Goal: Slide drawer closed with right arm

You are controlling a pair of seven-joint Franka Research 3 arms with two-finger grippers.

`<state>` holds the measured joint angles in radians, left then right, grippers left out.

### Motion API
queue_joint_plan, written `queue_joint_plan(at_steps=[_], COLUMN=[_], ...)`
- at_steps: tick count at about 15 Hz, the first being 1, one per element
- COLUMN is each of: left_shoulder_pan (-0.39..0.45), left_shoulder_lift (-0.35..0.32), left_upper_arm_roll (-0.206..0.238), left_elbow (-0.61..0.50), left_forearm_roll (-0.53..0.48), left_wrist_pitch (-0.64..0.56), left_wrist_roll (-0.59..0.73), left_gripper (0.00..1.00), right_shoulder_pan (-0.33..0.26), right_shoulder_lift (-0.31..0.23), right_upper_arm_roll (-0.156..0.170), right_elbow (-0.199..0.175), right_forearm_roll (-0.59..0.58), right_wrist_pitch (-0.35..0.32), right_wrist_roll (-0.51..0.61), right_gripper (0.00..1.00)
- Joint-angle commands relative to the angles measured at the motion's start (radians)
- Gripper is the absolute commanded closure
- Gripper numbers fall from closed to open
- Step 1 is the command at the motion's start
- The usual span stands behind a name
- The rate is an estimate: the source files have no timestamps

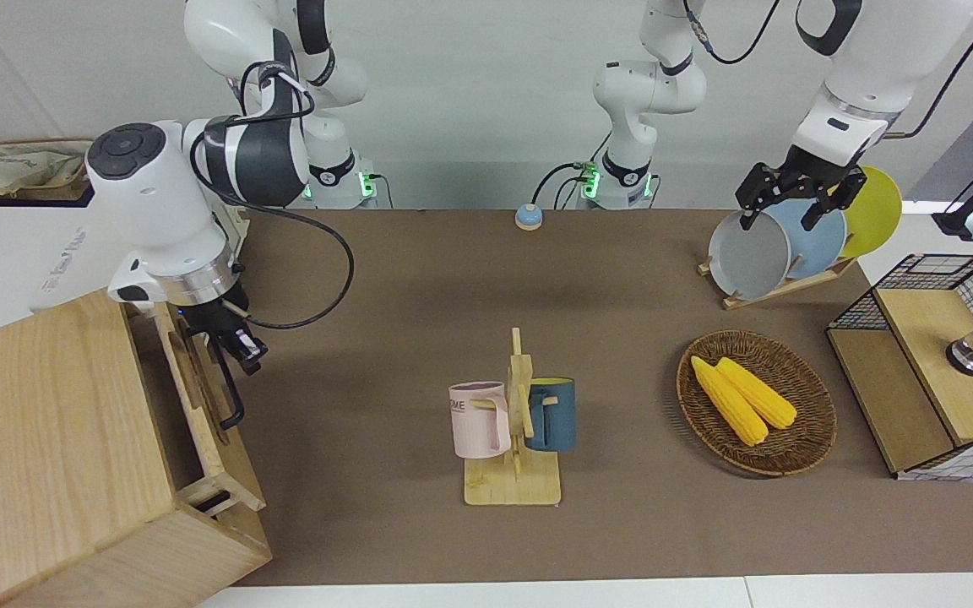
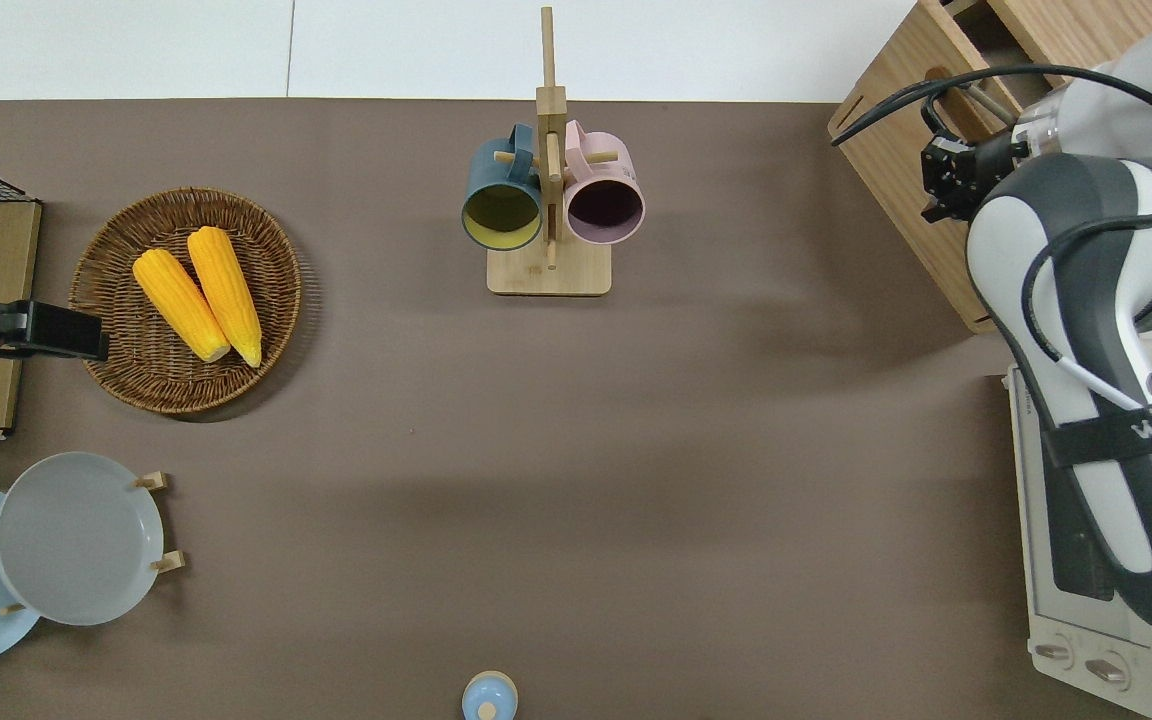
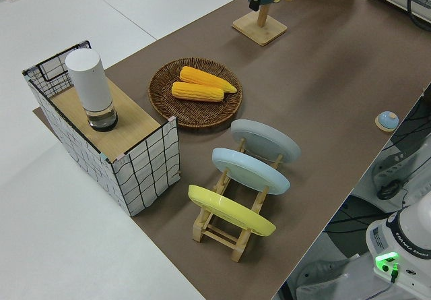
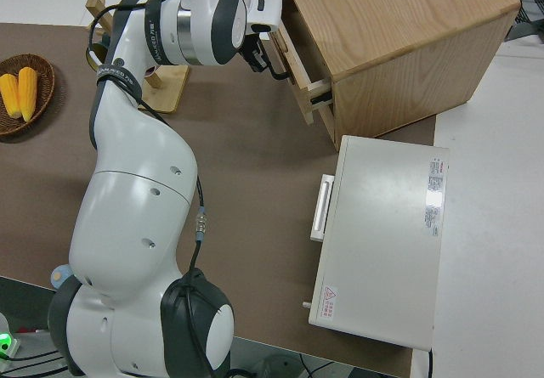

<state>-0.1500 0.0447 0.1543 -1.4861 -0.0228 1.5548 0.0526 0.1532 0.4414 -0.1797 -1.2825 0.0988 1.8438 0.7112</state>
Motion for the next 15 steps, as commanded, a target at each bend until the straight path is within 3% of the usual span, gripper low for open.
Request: queue_joint_plan(at_steps=[1,15], left_shoulder_pan=[-0.017,-0.017], left_shoulder_lift=[0.012,0.012], left_upper_arm_roll=[0.016,0.016], left_elbow=[0.02,0.02], left_forearm_roll=[0.015,0.014], left_wrist_pitch=[0.001,0.001], left_wrist_roll=[0.006,0.006], left_gripper=[0.0,0.0], right_shoulder_pan=[-0.047,-0.061], right_shoulder_lift=[-0.004,-0.004], right_upper_arm_roll=[0.005,-0.003], right_elbow=[-0.003,-0.003], right_forearm_roll=[0.03,0.004], right_wrist_pitch=[0.021,0.045], right_wrist_roll=[-0.087,-0.16], right_gripper=[1.0,1.0])
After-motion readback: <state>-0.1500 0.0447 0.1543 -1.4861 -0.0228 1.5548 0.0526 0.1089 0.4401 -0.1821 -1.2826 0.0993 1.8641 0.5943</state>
